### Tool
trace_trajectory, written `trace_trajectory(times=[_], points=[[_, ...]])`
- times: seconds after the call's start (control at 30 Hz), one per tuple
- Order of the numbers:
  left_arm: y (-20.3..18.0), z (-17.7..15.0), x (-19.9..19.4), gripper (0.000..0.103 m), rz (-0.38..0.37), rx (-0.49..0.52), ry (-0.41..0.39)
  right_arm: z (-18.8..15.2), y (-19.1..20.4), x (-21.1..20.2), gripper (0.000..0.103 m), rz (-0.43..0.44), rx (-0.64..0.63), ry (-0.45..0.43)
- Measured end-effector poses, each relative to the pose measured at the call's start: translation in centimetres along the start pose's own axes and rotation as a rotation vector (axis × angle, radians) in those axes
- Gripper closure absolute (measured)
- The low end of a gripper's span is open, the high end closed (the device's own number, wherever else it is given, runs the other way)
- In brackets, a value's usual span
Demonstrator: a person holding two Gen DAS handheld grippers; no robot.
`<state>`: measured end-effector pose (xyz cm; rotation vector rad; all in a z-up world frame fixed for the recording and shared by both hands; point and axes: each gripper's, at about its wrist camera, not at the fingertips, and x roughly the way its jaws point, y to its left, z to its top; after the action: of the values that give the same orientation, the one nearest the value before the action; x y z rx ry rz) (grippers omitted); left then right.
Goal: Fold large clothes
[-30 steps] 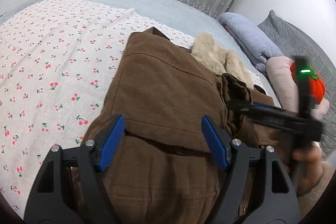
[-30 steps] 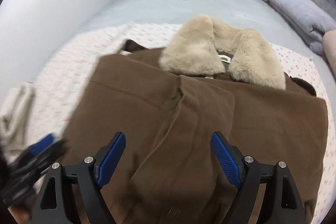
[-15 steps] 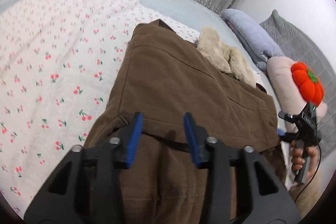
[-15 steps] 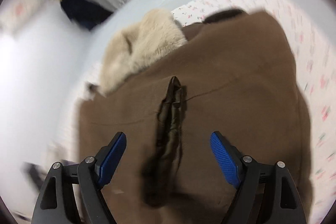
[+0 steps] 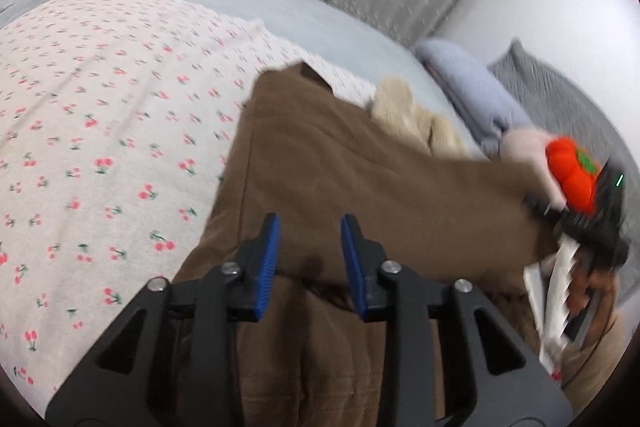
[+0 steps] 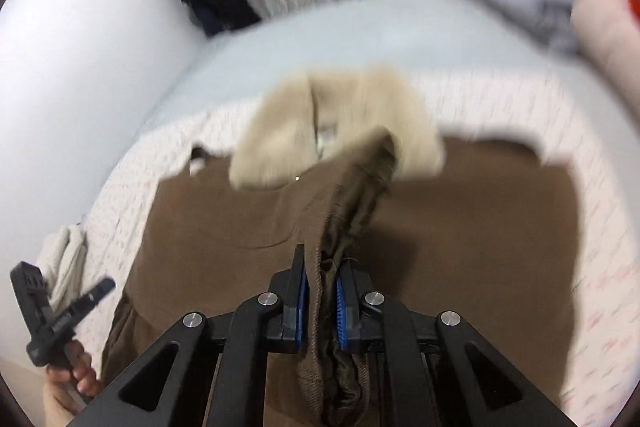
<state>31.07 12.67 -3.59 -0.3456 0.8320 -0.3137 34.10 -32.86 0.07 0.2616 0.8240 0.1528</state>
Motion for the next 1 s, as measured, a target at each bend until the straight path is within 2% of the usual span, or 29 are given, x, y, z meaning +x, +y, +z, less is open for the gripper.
trace_trajectory(times=[0.07, 0.1, 0.17, 0.23, 0.3, 0.37, 0.43, 0.47, 0.5, 0.57, 0.63, 0.7, 0.77, 0.93, 1.0], points=[[-0.1, -0.6, 1.9, 0.073, 0.051, 0.028, 0.064, 0.0, -0.7, -0.2, 0.091, -0.034, -0.002, -0.015], [-0.1, -0.9, 2.7, 0.073, 0.074, 0.04, 0.09, -0.3, -1.6, 0.5, 0.091, -0.045, 0.014, 0.014], [-0.3, -1.4, 3.7, 0.073, 0.112, 0.079, 0.097, -2.2, -3.8, 4.2, 0.082, -0.09, 0.059, 0.141], [-0.5, -1.5, 3.8, 0.073, 0.121, 0.102, 0.093, -4.5, -5.3, 7.1, 0.07, -0.169, 0.054, 0.224], [-0.4, -1.4, 3.6, 0.073, 0.117, 0.095, 0.088, -5.8, -5.4, 6.7, 0.068, -0.156, 0.01, 0.15], [-0.4, -1.4, 3.2, 0.073, 0.107, 0.076, 0.089, -6.0, -5.7, 5.9, 0.056, -0.181, 0.015, 0.162], [-0.4, -1.3, 2.6, 0.071, 0.101, 0.057, 0.099, -5.9, -5.8, 4.3, 0.05, -0.206, 0.0, 0.172], [-0.6, -1.4, 2.2, 0.065, 0.099, 0.049, 0.11, -5.9, -5.8, 3.5, 0.045, -0.21, -0.011, 0.17], [-0.7, -1.5, 1.8, 0.053, 0.095, 0.045, 0.116, -6.1, -5.9, 2.3, 0.043, -0.209, -0.023, 0.166], [-1.3, -1.8, 0.9, 0.037, 0.128, 0.059, 0.107, -6.3, -6.2, 0.3, 0.037, -0.205, -0.024, 0.154], [-2.1, -2.3, -0.1, 0.032, 0.17, 0.099, 0.091, -6.9, -6.2, -2.1, 0.03, -0.191, -0.009, 0.146], [-3.0, -3.0, -1.5, 0.024, 0.206, 0.157, 0.078, -7.8, -6.2, -3.8, 0.029, -0.185, 0.007, 0.144], [-3.4, -3.7, -2.6, 0.02, 0.216, 0.191, 0.071, -9.1, -6.8, -6.5, 0.026, -0.176, 0.027, 0.135], [-3.1, -6.6, -5.1, 0.019, 0.259, 0.306, 0.099, -13.3, -8.8, -12.2, 0.02, -0.133, 0.067, 0.098], [-2.2, -8.0, -6.2, 0.019, 0.258, 0.311, 0.124, -15.1, -9.7, -13.6, 0.019, -0.099, 0.079, 0.109]])
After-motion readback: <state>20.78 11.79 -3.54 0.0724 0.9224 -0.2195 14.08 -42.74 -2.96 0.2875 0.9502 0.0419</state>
